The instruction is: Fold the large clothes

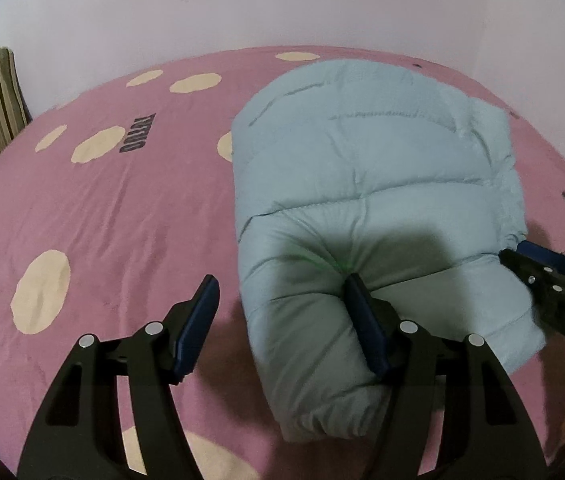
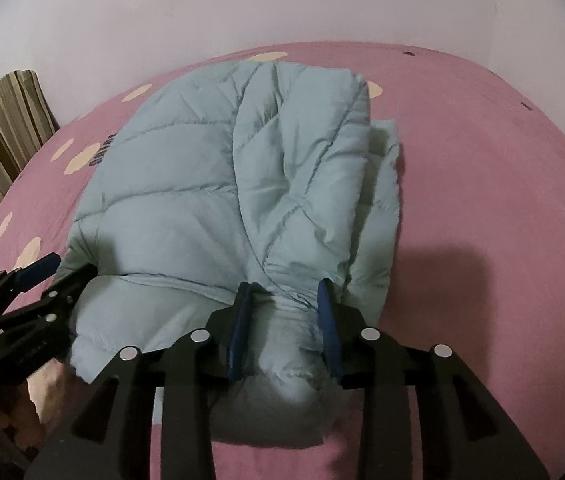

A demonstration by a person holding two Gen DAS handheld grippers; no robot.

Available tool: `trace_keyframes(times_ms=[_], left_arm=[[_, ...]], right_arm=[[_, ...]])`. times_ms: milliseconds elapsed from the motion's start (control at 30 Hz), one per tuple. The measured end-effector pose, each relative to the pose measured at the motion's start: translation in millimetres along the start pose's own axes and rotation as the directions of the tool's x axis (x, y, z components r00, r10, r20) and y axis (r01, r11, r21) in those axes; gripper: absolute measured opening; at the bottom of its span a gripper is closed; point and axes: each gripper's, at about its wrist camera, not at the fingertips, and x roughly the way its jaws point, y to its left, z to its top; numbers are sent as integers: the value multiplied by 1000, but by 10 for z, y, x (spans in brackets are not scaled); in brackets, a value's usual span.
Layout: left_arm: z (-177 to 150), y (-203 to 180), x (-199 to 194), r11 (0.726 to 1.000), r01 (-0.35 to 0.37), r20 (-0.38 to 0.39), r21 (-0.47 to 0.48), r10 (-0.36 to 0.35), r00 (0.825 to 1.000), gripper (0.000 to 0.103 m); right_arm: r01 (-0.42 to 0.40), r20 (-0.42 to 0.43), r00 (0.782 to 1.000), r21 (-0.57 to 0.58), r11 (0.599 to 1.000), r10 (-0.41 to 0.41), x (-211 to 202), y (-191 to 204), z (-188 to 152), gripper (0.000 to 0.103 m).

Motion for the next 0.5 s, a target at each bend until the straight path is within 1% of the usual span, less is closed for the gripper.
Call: trace_keyframes(times_ms=[67, 133, 200, 267, 367, 433, 500], left_arm=[[82, 74, -85, 1000, 7, 8, -29, -6, 1000, 64], [238, 147, -168, 999, -3, 40, -40, 5, 999, 64], [448, 183, -201, 999, -32, 70, -29, 34, 997, 64], [688, 205, -217, 998, -57, 89, -34, 60, 994, 64], [984, 177, -202, 997, -62, 105, -41, 66, 992, 64], [1087, 139, -145, 997, -57, 93, -46, 61, 994, 64], [1143, 86, -10, 997, -56, 68, -45, 59, 996, 64]], right_arm=[[-8, 20, 1000, 12, 1000, 8, -141, -13, 90, 35], [-5, 53, 999, 15, 1000, 5, -264, -1, 221, 35], [-19, 89, 996, 14, 1000, 18, -362, 18, 458, 35], [-13, 119, 993, 19, 1000, 11, -394, 28, 685, 35], [-1, 149, 989, 21, 1000, -2, -366, 38, 995, 35], [7, 134, 991, 28, 1000, -11, -241, 34, 1141, 35], [21, 115, 993, 29, 999, -24, -111, 42, 1180, 35]])
